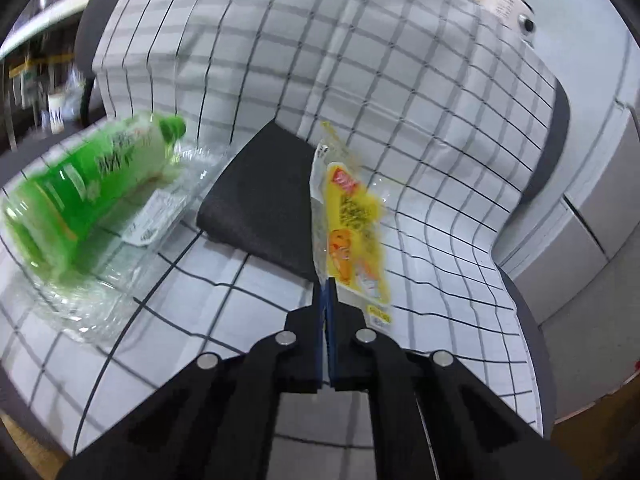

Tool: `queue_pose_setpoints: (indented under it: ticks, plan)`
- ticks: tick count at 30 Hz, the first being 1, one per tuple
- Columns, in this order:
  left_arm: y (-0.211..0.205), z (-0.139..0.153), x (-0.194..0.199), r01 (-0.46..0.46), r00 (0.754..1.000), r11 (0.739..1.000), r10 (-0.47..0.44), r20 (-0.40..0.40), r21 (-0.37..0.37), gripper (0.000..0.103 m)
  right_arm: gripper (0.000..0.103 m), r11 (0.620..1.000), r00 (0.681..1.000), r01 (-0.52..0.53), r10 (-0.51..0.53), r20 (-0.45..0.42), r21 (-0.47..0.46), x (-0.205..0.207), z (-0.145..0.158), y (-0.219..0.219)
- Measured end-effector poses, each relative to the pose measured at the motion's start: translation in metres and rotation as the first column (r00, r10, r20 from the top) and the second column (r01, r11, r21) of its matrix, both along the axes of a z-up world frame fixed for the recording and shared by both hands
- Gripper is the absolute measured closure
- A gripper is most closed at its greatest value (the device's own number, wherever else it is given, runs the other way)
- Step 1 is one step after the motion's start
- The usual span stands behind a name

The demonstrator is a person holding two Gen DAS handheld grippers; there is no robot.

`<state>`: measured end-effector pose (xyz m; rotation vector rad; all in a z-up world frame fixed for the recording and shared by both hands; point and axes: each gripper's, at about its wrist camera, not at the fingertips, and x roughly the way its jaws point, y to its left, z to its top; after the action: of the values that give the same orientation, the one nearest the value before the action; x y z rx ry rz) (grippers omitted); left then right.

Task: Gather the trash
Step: 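Grasp the yellow snack packet with the right gripper while the left grasps the black pouch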

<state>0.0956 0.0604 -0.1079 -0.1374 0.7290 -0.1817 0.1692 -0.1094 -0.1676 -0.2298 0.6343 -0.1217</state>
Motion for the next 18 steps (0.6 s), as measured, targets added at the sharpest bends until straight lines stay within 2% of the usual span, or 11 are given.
queue_pose_setpoints:
  ticks: [3, 7, 15, 18]
  plan:
    - [-0.007, 0.004, 0.003, 0.017, 1.0, 1.0, -0.017, 0.002, 0.007, 0.052, 0.101, 0.991, 0.999, -0.024, 0.019, 0.037, 0.128, -0.023, 0.021, -0.032]
    - [-0.022, 0.01, 0.011, 0.052, 0.999, 0.999, -0.052, 0.002, 0.015, 0.052, 0.101, 0.959, 0.993, -0.043, 0.011, 0.116, 0.279, -0.061, 0.045, -0.082]
    - [-0.075, 0.018, 0.049, 0.164, 0.986, 0.986, -0.165, 0.022, 0.029, 0.053, 0.101, 0.912, 0.984, -0.059, -0.017, 0.179, 0.407, -0.116, 0.055, -0.133]
    - [-0.085, 0.014, 0.076, 0.171, 0.985, 0.985, -0.171, -0.001, 0.011, 0.06, 0.101, 0.894, 0.982, -0.066, -0.02, 0.187, 0.442, -0.123, 0.053, -0.145]
